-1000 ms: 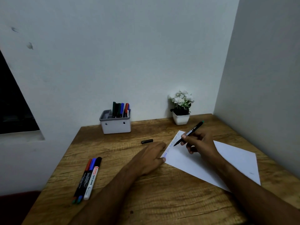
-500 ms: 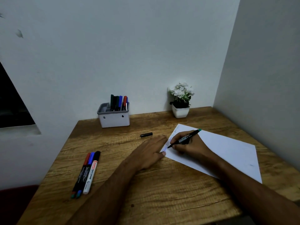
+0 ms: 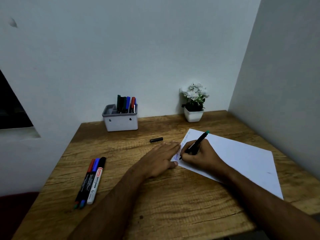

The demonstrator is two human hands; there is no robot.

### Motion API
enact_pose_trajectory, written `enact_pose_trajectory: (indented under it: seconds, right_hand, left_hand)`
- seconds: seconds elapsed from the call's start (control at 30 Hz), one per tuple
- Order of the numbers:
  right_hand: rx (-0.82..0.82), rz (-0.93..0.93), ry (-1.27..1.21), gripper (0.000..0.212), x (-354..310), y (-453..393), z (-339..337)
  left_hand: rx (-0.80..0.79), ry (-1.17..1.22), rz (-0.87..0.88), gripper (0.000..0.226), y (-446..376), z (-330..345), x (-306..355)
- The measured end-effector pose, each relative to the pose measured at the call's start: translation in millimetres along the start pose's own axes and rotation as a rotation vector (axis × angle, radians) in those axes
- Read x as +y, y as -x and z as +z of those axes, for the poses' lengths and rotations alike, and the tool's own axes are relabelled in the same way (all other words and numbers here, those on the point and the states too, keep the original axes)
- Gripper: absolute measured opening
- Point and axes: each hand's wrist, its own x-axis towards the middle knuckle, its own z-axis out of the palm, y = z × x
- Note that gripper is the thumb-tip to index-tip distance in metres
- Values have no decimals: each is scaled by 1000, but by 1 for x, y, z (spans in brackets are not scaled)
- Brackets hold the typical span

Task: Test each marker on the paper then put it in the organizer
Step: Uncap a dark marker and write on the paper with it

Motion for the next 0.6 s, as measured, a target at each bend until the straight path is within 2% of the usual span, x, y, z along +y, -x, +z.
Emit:
enact_pose_trajectory:
  seconds: [0.1,0.23,0.53,0.6]
  right_hand:
    - [-21,-24,9,19,4,0,2]
    - [-50,-10,-4,12,1,3,0]
    - [-64,-19,-12,12,-6,6,-4]
    - [-61,-24,-4,20,-7,6,-4]
  left_hand:
    - [-3,-13,7,69,-1,1,-2]
    - [-1,-12,18,69,-2,2,-4]
    - [0,-13,15,69,-1,0,-1]
    - [6,-17,17,69,-1,1,-2]
